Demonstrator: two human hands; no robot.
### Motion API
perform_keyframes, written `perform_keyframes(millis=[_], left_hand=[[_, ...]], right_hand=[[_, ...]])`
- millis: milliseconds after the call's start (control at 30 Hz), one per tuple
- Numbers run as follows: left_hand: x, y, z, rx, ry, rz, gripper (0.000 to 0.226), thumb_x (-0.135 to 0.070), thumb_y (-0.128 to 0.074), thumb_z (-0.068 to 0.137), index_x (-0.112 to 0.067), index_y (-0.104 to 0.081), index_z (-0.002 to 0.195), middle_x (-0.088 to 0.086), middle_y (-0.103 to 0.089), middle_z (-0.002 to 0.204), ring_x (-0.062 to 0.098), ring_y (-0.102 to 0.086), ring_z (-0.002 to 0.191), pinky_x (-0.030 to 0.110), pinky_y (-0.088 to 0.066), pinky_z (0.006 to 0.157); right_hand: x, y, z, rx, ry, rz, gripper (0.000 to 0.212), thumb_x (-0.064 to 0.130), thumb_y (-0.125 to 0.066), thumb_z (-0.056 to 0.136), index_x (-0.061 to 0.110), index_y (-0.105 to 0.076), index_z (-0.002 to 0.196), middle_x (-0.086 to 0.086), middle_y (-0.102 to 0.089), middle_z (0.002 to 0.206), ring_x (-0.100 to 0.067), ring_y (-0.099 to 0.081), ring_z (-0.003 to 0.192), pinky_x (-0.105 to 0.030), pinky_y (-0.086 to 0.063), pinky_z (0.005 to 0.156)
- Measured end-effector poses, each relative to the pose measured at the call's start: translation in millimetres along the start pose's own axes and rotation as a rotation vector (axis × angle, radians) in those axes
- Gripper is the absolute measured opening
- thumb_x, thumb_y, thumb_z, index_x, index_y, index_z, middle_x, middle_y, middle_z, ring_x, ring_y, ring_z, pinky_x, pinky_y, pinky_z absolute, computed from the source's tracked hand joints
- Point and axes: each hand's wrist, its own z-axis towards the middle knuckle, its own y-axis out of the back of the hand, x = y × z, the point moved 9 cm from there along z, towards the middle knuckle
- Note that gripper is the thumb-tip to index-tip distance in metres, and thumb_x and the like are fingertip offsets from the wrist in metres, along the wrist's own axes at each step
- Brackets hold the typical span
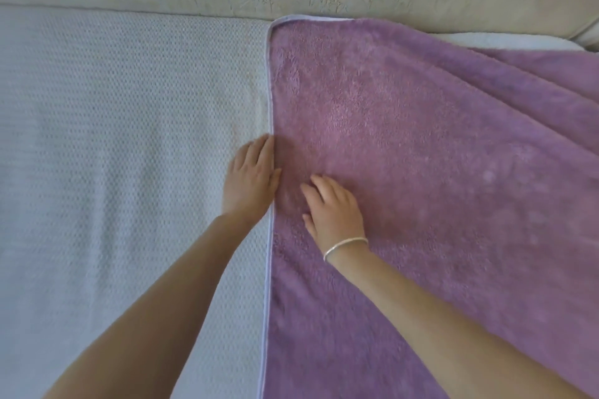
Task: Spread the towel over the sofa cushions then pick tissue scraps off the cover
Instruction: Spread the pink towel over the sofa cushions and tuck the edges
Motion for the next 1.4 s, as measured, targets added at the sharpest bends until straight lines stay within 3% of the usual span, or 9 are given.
perform_keyframes(millis=[133,233,300,500,733,900,1100,1300,1400], left_hand=[[8.4,0.4,-37.7,-0.029,0.194,-0.113,0.028,-0.027,-0.053,0.091,-0.004,-0.056,0.106,0.015,-0.061,0.105,0.032,-0.056,0.099,0.039,-0.043,0.08],[8.3,-6.5,-36.6,0.008,0.187,-0.032,0.028,-0.029,-0.045,0.095,-0.005,-0.058,0.094,0.012,-0.063,0.098,0.028,-0.058,0.089,0.035,-0.038,0.065],[16.5,-2.8,-42.1,-0.02,0.172,-0.04,0.028,-0.027,-0.042,0.097,-0.004,-0.057,0.094,0.012,-0.063,0.097,0.027,-0.058,0.086,0.032,-0.034,0.059],[23.2,-9.0,-59.7,0.014,0.268,-0.165,0.029,-0.028,-0.037,0.098,-0.006,-0.056,0.099,0.009,-0.06,0.098,0.026,-0.057,0.088,0.032,-0.038,0.062],[27.6,-37.0,-129.2,0.29,0.323,-0.217,0.036,-0.033,-0.049,0.093,-0.018,-0.041,0.062,-0.008,-0.04,0.055,0.018,-0.046,0.063,0.023,-0.024,0.044],[33.2,-32.3,-129.6,0.218,0.26,-0.174,0.024,-0.028,-0.049,0.094,-0.016,-0.05,0.073,-0.001,-0.052,0.071,0.018,-0.049,0.067,0.025,-0.033,0.051],[32.8,-24.0,-140.6,0.123,0.246,-0.115,0.024,-0.029,-0.045,0.096,-0.01,-0.059,0.096,0.008,-0.063,0.095,0.024,-0.059,0.081,0.029,-0.037,0.058],[18.6,-55.3,-196.2,0.539,0.254,-0.129,0.031,-0.043,-0.051,0.09,-0.015,-0.063,0.095,0.004,-0.069,0.096,0.022,-0.062,0.085,0.031,-0.046,0.067],[17.2,-63.2,-222.7,0.577,0.224,-0.114,0.026,-0.038,-0.051,0.092,-0.016,-0.062,0.1,0.003,-0.069,0.099,0.022,-0.063,0.089,0.03,-0.045,0.066]], right_hand=[[7.0,17.1,2.7,-0.079,-0.071,-0.131,0.027,0.025,-0.09,0.042,0.015,-0.067,0.054,-0.001,-0.068,0.059,-0.018,-0.067,0.057,-0.019,-0.049,0.046],[8.2,9.9,16.2,-0.098,-0.085,-0.094,0.01,0.006,-0.061,0.082,0.003,-0.065,0.09,-0.014,-0.067,0.098,-0.025,-0.062,0.097,-0.032,-0.049,0.077],[10.5,-7.0,15.2,-0.059,-0.068,-0.071,0.024,0.008,-0.036,0.096,0.003,-0.053,0.112,-0.014,-0.053,0.122,-0.026,-0.046,0.117,-0.037,-0.038,0.094],[10.7,-8.6,-1.8,-0.066,-0.139,0.065,0.025,0.014,-0.039,0.097,0.005,-0.049,0.119,-0.013,-0.053,0.123,-0.028,-0.049,0.114,-0.039,-0.046,0.082],[39.6,-55.9,-91.4,0.243,-0.138,0.065,0.037,0.035,-0.049,0.093,0.005,-0.049,0.114,-0.013,-0.054,0.12,-0.029,-0.053,0.112,-0.039,-0.049,0.08],[50.8,-66.3,-81.4,0.202,-0.084,-0.007,0.025,0.01,-0.034,0.099,0.003,-0.049,0.118,-0.014,-0.054,0.125,-0.027,-0.051,0.117,-0.039,-0.048,0.087],[44.4,-61.2,-94.4,0.154,-0.049,0.078,0.024,0.023,-0.042,0.097,0.006,-0.05,0.112,-0.01,-0.055,0.12,-0.025,-0.049,0.114,-0.038,-0.045,0.083],[-2.3,-59.8,-151.0,0.235,-0.05,-0.039,0.034,0.034,-0.053,0.091,0.009,-0.049,0.113,-0.007,-0.052,0.116,-0.024,-0.049,0.111,-0.035,-0.049,0.075],[-1.9,-63.2,-159.8,0.22,-0.025,-0.065,0.023,0.018,-0.056,0.09,0.004,-0.055,0.108,-0.011,-0.057,0.112,-0.024,-0.054,0.107,-0.034,-0.052,0.073]])
